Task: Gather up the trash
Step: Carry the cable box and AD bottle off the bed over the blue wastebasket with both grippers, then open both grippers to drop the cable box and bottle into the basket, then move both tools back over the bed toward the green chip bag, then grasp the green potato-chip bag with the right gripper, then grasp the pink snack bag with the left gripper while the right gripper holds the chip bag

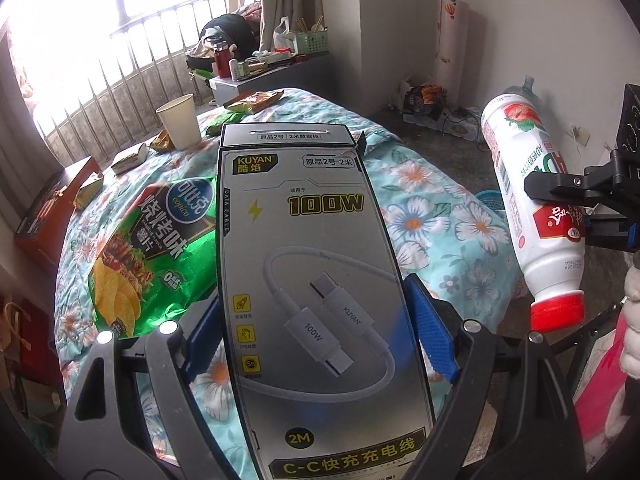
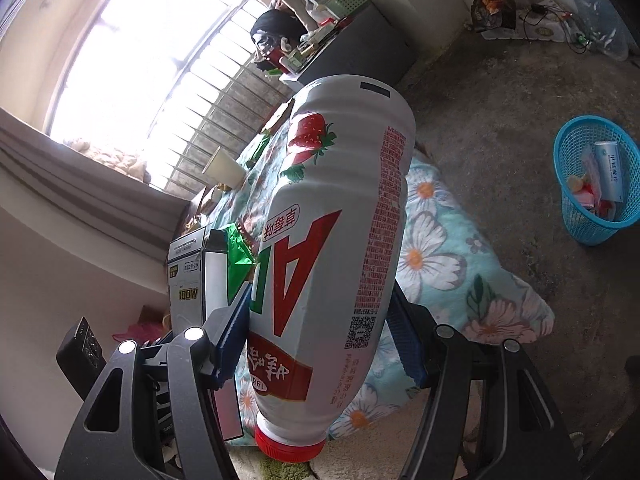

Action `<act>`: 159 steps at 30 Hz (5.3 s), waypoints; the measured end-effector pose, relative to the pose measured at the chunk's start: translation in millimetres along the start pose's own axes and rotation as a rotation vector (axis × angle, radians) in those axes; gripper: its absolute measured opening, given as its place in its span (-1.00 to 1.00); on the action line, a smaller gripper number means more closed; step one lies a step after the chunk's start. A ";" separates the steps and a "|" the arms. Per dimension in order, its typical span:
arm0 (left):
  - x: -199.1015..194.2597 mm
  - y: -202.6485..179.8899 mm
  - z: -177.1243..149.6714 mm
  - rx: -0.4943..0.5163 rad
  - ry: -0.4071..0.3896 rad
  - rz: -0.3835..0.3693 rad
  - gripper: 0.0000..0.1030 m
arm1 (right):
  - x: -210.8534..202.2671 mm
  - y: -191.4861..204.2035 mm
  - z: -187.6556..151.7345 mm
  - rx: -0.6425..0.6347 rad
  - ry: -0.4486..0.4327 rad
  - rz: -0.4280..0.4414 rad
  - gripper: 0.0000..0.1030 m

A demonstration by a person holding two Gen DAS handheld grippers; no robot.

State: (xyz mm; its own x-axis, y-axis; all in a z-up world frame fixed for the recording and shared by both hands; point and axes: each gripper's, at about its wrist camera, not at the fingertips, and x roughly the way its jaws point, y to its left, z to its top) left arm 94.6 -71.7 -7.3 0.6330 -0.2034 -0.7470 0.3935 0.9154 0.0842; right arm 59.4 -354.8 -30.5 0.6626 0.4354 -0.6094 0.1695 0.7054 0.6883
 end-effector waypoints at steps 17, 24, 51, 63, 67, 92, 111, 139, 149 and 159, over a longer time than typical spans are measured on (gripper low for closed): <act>105.0 -188.2 153.1 0.200 0.119 -0.538 0.54 | -112.9 -180.9 52.1 0.373 -0.352 -0.300 0.22; 207.8 -281.9 166.9 0.196 0.334 -0.613 0.54 | -68.8 -269.5 68.4 0.584 -0.297 -0.289 0.22; 184.7 -256.2 176.1 0.003 0.045 -0.676 0.70 | -17.2 -330.9 13.7 0.732 -0.344 -0.340 0.43; 55.4 -146.9 138.4 0.006 -0.123 -0.626 0.70 | -44.3 -173.1 31.3 0.226 -0.390 -0.451 0.44; 23.6 -87.9 118.3 -0.055 -0.158 -0.588 0.70 | -49.0 -105.3 30.3 0.041 -0.441 -0.422 0.66; -45.4 238.3 -61.1 -0.548 -0.195 -0.010 0.70 | 156.6 95.4 -28.9 -0.097 0.308 0.207 0.52; 119.3 304.9 -3.6 -0.578 0.162 -0.268 0.39 | 212.7 104.7 -28.8 0.037 0.409 0.190 -0.43; 45.0 150.9 -77.4 -0.480 0.234 -0.378 -0.14 | 168.7 60.7 8.8 0.062 0.347 0.240 0.03; 47.7 153.2 -77.6 -0.491 0.220 -0.384 -0.15 | 162.6 78.5 -39.9 -0.013 0.451 0.277 0.02; 42.1 156.4 -74.2 -0.537 0.184 -0.469 -0.17 | 156.0 77.3 -39.9 0.010 0.403 0.294 -0.81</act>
State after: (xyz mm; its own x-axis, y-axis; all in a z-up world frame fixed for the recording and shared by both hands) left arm 133.3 88.6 -74.5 0.3374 -0.5974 -0.7275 0.1846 0.7998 -0.5711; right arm 146.7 -210.1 -88.1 0.3489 0.7981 -0.4913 0.0261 0.5158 0.8563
